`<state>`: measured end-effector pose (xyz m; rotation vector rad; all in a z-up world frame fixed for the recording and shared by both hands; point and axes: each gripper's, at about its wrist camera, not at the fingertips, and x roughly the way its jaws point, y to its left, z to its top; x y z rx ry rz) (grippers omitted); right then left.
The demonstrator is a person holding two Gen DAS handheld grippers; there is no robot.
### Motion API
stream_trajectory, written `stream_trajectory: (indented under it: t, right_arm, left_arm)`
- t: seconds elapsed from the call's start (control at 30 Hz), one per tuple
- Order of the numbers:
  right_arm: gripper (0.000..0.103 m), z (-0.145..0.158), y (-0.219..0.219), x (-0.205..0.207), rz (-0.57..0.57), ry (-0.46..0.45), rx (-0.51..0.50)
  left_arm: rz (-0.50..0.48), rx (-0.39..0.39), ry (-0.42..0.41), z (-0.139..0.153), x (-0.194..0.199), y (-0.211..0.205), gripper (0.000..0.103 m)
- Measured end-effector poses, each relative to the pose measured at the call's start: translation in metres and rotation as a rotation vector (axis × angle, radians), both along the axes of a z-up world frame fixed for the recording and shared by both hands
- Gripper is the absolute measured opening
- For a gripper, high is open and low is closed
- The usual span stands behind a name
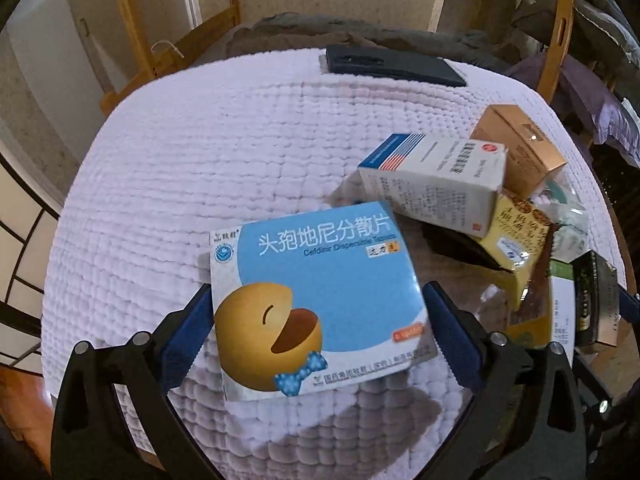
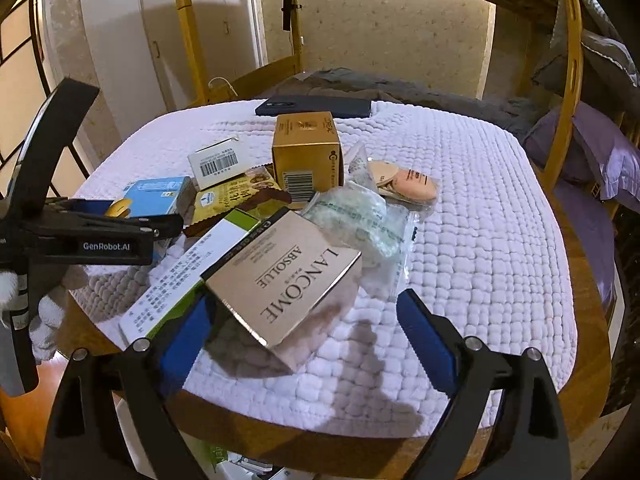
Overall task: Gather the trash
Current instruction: 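Grasp the blue cartoon Cefdinir box with the left gripper while the right gripper grasps the Lancome box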
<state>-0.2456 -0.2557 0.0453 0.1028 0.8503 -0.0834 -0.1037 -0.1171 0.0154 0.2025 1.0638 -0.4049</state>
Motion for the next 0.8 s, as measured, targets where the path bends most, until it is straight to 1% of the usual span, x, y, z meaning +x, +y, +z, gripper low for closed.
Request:
stream_trajectory:
  t: [0.13,0.17,0.2,0.23,0.3,0.6,0.8]
  right_arm:
    - [0.09,-0.002,-0.002,0.006,0.004,-0.001,0.015]
    - [0.088,-0.002,-0.002,0.007,0.006,0.0,0.018]
    - [0.082,-0.002,-0.003,0.008,0.012,-0.001,0.025]
    - [0.079,-0.003,-0.003,0.009,0.016,0.002,0.032]
    - [0.071,-0.003,-0.004,0.01,0.017,0.008,0.043]
    - [0.07,0.006,-0.007,-0.003,0.008,-0.005,0.062]
    - [0.07,0.01,-0.007,-0.013,0.002,0.002,0.068]
  left_arm:
    - [-0.014,0.002,-0.024,0.0,-0.001,0.0,0.099]
    - [-0.018,0.001,-0.027,0.0,-0.003,0.001,0.098]
    - [-0.022,-0.001,-0.029,0.0,-0.003,0.001,0.098]
    - [-0.024,-0.003,-0.03,0.001,-0.004,0.002,0.098]
    - [-0.028,-0.01,-0.033,0.002,-0.006,0.004,0.098]
    - [-0.061,-0.026,-0.062,0.018,-0.024,0.016,0.098]
    - [-0.07,-0.048,-0.054,0.026,-0.032,0.021,0.098]
